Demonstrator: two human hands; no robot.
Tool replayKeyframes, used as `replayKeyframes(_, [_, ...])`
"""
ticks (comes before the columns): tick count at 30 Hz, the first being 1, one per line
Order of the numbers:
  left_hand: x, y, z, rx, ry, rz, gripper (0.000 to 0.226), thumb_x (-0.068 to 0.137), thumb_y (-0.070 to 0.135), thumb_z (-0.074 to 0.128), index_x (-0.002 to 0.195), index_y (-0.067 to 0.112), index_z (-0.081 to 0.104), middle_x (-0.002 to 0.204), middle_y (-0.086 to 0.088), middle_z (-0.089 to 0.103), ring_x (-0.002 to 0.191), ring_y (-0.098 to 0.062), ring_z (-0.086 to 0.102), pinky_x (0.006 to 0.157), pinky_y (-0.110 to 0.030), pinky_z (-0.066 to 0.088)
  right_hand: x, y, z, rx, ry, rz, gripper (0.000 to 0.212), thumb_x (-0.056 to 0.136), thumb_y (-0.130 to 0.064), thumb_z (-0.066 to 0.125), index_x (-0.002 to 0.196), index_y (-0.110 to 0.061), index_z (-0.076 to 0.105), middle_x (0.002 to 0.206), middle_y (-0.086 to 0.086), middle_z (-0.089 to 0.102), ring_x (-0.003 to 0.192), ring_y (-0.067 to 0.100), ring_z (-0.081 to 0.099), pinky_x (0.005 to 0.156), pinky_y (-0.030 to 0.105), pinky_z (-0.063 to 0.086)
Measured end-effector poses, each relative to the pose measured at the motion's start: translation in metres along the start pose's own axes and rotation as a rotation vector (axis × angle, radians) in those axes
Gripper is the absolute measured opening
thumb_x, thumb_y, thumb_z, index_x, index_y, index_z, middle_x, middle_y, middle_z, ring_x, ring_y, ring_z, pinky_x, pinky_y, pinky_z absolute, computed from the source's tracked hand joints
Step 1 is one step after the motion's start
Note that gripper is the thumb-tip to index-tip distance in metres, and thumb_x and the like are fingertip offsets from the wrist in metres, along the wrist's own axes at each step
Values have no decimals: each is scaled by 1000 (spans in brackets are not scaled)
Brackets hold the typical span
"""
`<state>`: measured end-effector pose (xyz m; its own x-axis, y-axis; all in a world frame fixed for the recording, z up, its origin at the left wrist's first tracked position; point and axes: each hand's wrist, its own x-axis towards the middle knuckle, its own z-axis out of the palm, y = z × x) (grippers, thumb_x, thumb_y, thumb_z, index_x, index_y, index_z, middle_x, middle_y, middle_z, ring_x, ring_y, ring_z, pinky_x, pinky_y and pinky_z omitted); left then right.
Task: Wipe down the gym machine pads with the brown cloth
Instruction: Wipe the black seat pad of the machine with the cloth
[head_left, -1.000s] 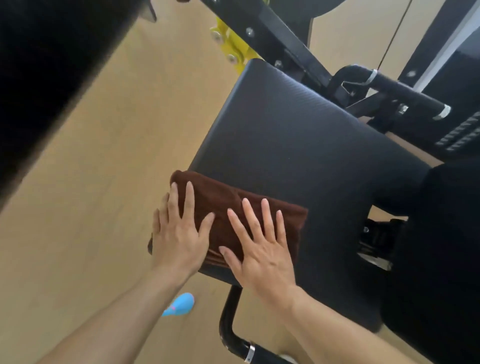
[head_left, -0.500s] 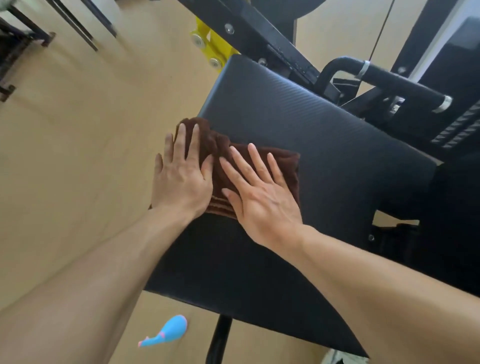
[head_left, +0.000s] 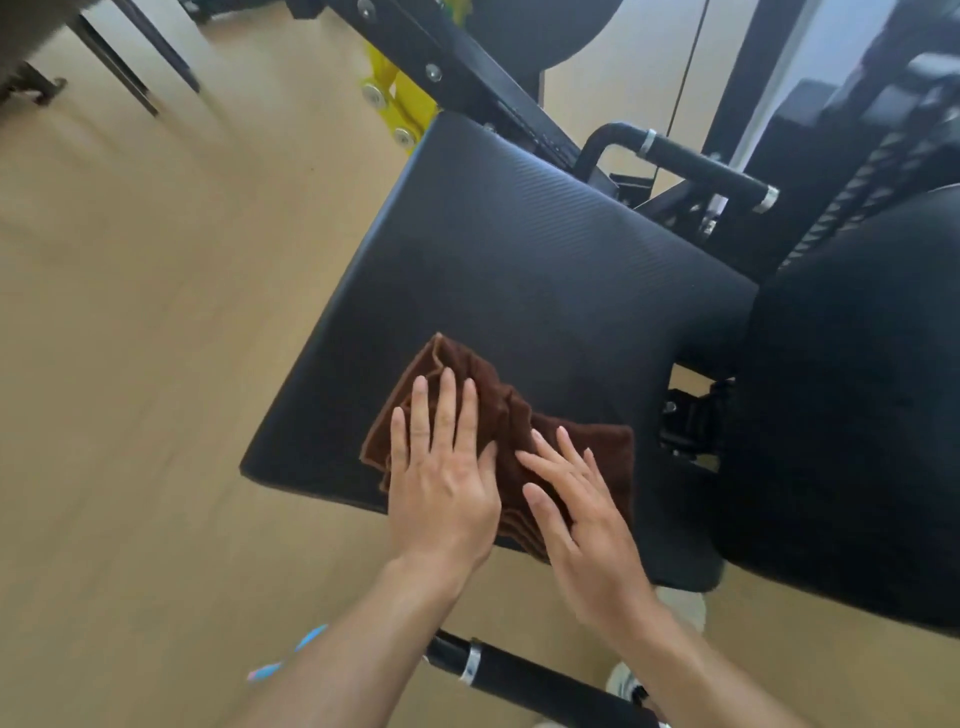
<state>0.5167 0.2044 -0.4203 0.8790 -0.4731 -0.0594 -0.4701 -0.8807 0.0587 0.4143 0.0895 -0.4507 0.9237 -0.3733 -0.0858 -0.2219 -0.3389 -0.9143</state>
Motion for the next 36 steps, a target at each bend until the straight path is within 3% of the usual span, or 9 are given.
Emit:
replayKeyframes(4, [-19,4,3,-43,-39,37,66,104,47,21,161,20,2,170,-2,-4,155,-20,-16,127,-44,-6,-9,-13,-8,-40,140,112,47,101,-36,60,145,-41,46,136,-37,46,135,-4,43,115,33,42])
replayKeyframes(7, [-28,5,4,-53,-48,52,68,103,48,21,161,20,-1,170,-1,-9,154,-17,-22,125,-42,-10,9,-27,-25,-254,15,179,70,97,-35,66,157,-35,30,151,-16,38,140,7,34,116,36,40])
replayKeyframes(15, [-37,7,-14,-471,-127,71,48,105,27,32,149,43,39,162,25,19,149,11,-14,123,-28,-16,21,-46,-59,-301,-350,233,19,86,-44,74,100,-31,69,94,-15,62,102,11,56,91,39,56])
replayKeyframes(18, [-47,18,-46,-1061,-282,-162,43,99,24,38,121,49,65,142,27,54,145,8,27,118,-27,27,2,-56,-79,-199,-199,-58,21,76,-38,85,93,-28,76,118,-19,62,130,6,40,113,38,38])
replayKeyframes(21, [-54,27,-68,-1429,-451,-204,38,92,23,37,105,13,72,92,-14,71,81,-20,66,65,-25,51,-12,-72,-96,14,-125,-174,19,71,-42,81,78,-28,71,135,-21,63,146,1,36,127,31,12])
replayKeyframes(25, [-56,40,-66,-1314,-280,-245,31,99,33,45,108,19,71,93,-8,74,87,-21,72,70,-33,59,-20,-80,-112,112,130,-81,21,76,-35,84,85,-18,75,85,-7,75,85,15,73,93,41,56])
replayKeyframes(30, [-47,1,-51,-801,30,-99,25,95,36,59,116,28,67,112,19,70,113,-2,63,95,-25,52,-6,-86,-115,-188,567,-105,19,88,-25,78,102,-12,74,104,-8,71,91,10,67,79,36,61])
replayKeyframes(32, [-40,-21,-44,-555,88,93,33,93,35,56,121,21,66,121,12,67,120,-5,59,103,-32,48,3,-91,-104,-288,460,-144,17,93,-22,74,108,-15,73,119,-11,68,97,12,67,82,34,60])
replayKeyframes(36, [-16,-45,-32,-210,173,348,34,95,25,55,123,10,66,128,-4,66,128,-23,56,115,-42,37,3,-87,-71,-622,-355,111,28,102,-38,53,129,-31,60,164,-18,30,120,20,62,92,35,52])
